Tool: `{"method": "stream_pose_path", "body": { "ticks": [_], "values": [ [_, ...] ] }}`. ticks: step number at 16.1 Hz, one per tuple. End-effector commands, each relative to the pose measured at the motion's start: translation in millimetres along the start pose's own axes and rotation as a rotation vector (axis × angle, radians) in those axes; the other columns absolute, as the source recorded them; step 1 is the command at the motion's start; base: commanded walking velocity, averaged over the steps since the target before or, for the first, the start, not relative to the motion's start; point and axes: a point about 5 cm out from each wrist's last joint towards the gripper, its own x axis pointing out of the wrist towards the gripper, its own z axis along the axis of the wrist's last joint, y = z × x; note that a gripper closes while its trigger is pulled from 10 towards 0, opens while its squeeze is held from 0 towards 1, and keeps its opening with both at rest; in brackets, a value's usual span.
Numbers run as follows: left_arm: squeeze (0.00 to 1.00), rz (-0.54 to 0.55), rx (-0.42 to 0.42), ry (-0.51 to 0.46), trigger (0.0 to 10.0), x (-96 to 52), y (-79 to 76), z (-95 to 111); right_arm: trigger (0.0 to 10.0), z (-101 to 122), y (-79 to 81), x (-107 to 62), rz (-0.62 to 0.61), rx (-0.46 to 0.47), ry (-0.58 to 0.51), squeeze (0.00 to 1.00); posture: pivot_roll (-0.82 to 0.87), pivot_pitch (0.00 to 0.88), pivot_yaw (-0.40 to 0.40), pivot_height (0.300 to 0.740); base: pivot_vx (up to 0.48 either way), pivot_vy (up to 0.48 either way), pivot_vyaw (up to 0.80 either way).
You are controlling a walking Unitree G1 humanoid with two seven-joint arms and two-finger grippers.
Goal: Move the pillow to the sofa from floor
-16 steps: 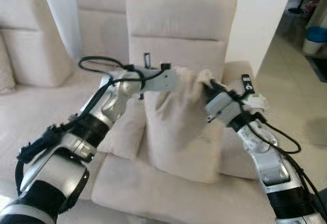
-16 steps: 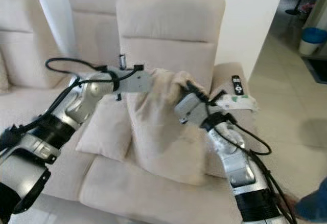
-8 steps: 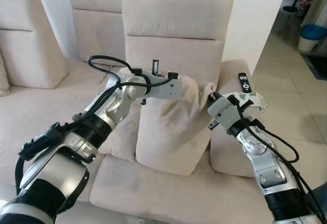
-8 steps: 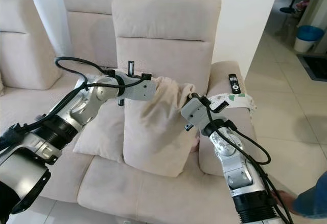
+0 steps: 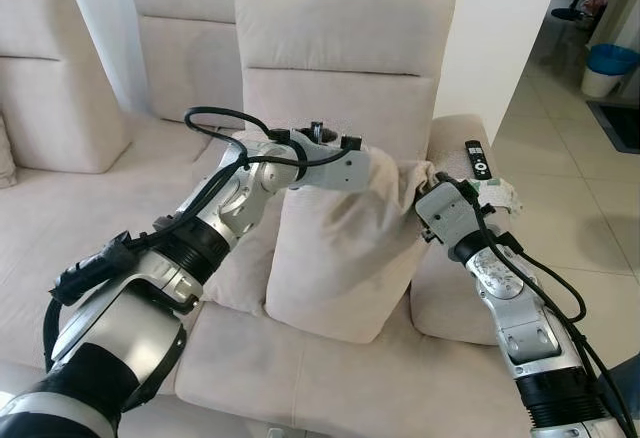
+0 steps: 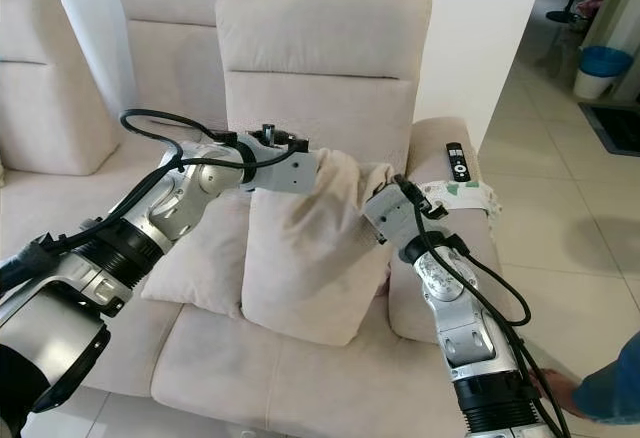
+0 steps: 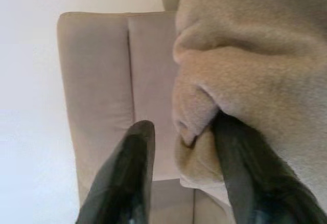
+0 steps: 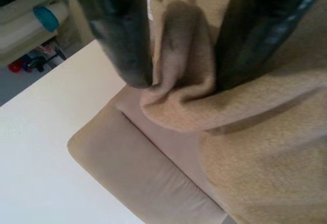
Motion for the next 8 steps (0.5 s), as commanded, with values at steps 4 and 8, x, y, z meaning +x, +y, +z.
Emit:
{"method": "stream_pose_path", "body": {
  "ticks": [4,8],
  "values": [
    [0.00,0.160,-0.012,-0.021,10.0,1.1,22.3,10,10.0,12,-10.2,7.0,-0.110,-0.075,-0.030,0.00,-0.01,0.000,0.066,0.740,0.000,0.000,0.00],
    [0.00,0.250,-0.026,-0.011,10.0,-0.9,35.6,8,10.0,12,-17.5,8.3,-0.163,-0.084,-0.011,0.00,0.00,0.000,0.062,0.740,0.000,0.000,0.00]
  ]
}}
